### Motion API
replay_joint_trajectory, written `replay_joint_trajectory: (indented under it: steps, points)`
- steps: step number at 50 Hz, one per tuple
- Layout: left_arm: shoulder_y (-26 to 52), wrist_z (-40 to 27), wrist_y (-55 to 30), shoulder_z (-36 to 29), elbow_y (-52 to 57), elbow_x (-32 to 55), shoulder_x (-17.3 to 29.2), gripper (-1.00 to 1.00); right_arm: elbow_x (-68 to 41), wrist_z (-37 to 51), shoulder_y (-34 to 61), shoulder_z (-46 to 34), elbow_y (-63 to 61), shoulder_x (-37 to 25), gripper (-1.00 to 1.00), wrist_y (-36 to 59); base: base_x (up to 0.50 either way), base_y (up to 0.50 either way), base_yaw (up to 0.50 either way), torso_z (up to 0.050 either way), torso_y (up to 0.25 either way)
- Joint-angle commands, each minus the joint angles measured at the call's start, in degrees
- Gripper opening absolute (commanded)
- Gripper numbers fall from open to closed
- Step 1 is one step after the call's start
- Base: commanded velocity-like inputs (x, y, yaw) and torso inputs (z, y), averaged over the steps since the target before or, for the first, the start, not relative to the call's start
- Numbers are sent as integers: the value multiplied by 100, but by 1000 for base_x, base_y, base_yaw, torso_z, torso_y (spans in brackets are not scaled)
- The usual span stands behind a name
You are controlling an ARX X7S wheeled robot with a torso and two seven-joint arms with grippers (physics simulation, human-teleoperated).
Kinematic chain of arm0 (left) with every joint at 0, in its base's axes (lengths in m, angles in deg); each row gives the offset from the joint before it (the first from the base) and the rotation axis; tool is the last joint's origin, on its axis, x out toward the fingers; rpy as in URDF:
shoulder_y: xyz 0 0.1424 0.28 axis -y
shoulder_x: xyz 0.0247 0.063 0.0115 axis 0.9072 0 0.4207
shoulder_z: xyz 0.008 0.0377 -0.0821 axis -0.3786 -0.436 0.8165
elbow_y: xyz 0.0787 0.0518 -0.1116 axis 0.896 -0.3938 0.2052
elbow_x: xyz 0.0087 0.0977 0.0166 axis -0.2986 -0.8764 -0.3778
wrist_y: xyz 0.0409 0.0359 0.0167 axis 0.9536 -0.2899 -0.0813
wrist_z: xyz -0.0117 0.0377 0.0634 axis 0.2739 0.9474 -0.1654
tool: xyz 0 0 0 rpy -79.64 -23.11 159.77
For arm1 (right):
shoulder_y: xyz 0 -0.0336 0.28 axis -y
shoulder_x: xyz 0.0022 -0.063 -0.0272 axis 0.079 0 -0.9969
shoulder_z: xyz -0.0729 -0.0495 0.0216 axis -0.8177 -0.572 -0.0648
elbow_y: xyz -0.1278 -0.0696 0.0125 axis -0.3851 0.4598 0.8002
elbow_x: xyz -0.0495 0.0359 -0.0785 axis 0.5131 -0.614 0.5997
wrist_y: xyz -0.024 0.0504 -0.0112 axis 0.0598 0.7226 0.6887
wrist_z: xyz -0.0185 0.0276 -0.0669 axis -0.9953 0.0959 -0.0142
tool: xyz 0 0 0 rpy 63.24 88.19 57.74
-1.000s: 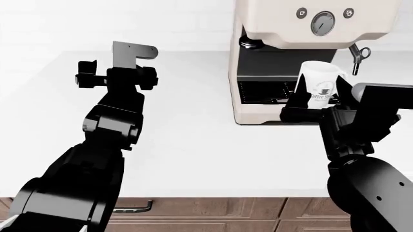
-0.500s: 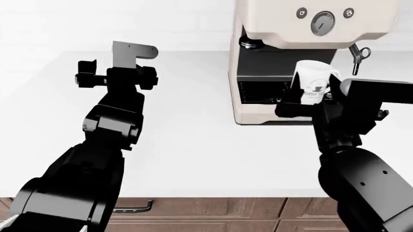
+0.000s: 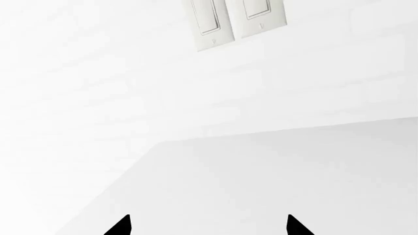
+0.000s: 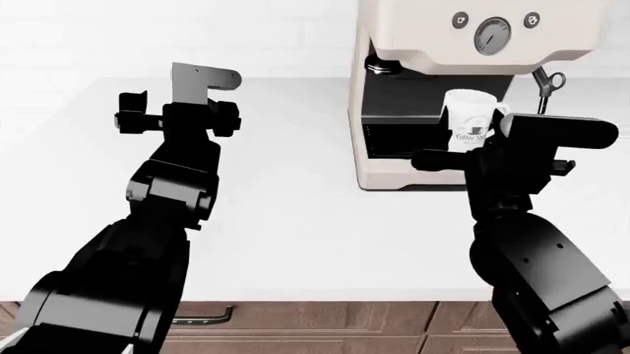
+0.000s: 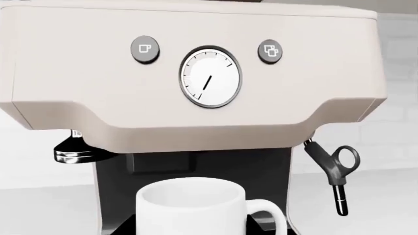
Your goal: Pick the mug from the cabinet, place it under the coffee machine dispenser, and press the start button.
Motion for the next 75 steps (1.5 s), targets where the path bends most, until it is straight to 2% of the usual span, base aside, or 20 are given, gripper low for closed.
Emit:
replay_joint_trajectory:
  steps: [1, 75]
  points:
    - [-2, 0, 10, -4, 0, 1, 1, 100, 361, -114, 213, -128, 490, 168, -100, -196, 0, 0, 0, 0, 0]
    - [-3, -2, 22, -25, 0, 2, 0, 100, 1030, -762, 1440, -571, 3849, 1154, -100, -1546, 0, 0, 0, 0, 0]
